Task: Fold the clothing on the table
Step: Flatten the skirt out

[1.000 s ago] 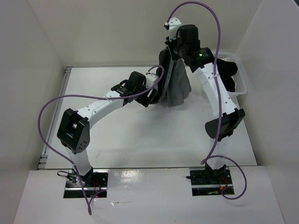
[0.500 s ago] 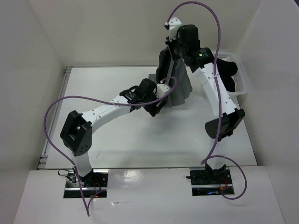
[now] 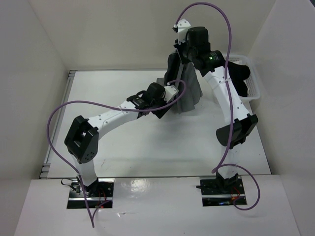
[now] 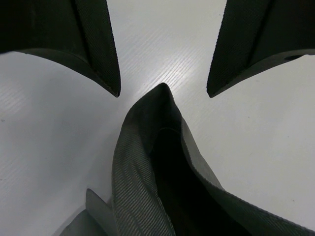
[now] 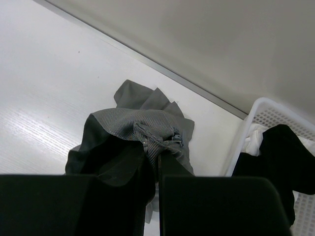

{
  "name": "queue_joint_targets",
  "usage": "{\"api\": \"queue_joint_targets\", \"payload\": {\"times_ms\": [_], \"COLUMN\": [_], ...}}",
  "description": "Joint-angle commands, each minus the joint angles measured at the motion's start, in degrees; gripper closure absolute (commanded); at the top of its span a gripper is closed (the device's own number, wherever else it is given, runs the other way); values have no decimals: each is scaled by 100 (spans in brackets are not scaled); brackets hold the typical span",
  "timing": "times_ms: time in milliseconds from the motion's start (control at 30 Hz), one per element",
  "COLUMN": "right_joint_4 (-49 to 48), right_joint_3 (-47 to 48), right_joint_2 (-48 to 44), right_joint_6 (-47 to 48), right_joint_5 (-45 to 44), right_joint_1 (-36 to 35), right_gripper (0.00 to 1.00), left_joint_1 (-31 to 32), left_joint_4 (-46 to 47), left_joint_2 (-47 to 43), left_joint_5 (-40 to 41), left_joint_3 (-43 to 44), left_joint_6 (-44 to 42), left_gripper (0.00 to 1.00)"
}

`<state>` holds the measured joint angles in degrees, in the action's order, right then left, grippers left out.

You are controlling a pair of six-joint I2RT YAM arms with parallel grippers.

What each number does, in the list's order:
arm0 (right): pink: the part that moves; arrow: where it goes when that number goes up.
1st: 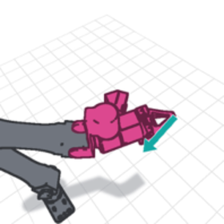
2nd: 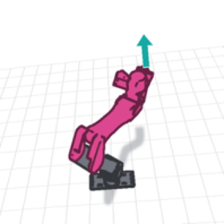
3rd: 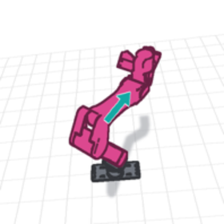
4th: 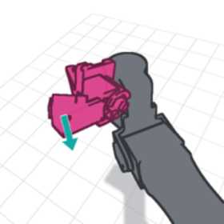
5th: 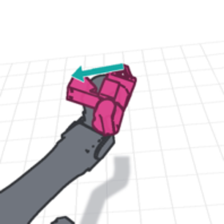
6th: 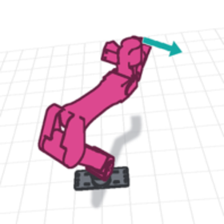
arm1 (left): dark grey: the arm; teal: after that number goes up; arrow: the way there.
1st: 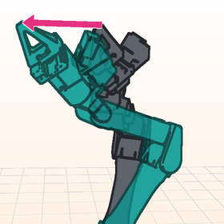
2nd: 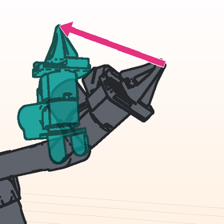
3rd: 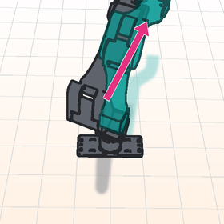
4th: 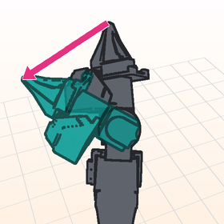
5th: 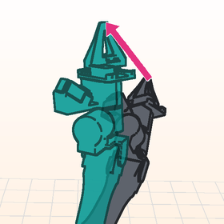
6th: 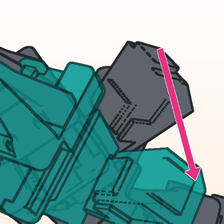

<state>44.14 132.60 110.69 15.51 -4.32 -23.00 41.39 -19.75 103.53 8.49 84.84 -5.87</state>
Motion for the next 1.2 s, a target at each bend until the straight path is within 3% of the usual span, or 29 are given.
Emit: {"api": "queue_joint_targets", "payload": {"times_ms": [0,267,567,667,800,833,867,1033,1167], "right_joint_4": [-336,-336,-336,-336,-336,-336,-388,-389,-441], "right_joint_3": [12,12,-102,-216,-278,-339,-340,-515,-822], "right_joint_2": [-373,-426,-531,-593,-646,-646,-698,-813,-1014], "right_joint_6": [58,58,110,110,110,110,163,225,330], "right_joint_5": [-87,-87,-87,-140,-140,-140,-192,-245,-368], "right_joint_1": [-20,-20,-20,-20,-20,-20,-20,-20,-20], "right_gripper": [100,100,100,100,100,100,100,100,100], "left_joint_1": [1,1,1,1,1,1,1,-315,-981], "left_joint_4": [261,366,472,472,472,472,472,191,-169], "left_joint_2": [150,203,423,493,616,616,616,616,415], "left_joint_5": [48,47,47,47,47,117,170,301,162], "left_joint_3": [-90,-248,-47,111,330,384,454,1077,1946], "left_joint_6": [-81,-81,-28,-28,24,77,77,130,68], "left_gripper": [24,24,34,45,66,83,88,98,99]}}
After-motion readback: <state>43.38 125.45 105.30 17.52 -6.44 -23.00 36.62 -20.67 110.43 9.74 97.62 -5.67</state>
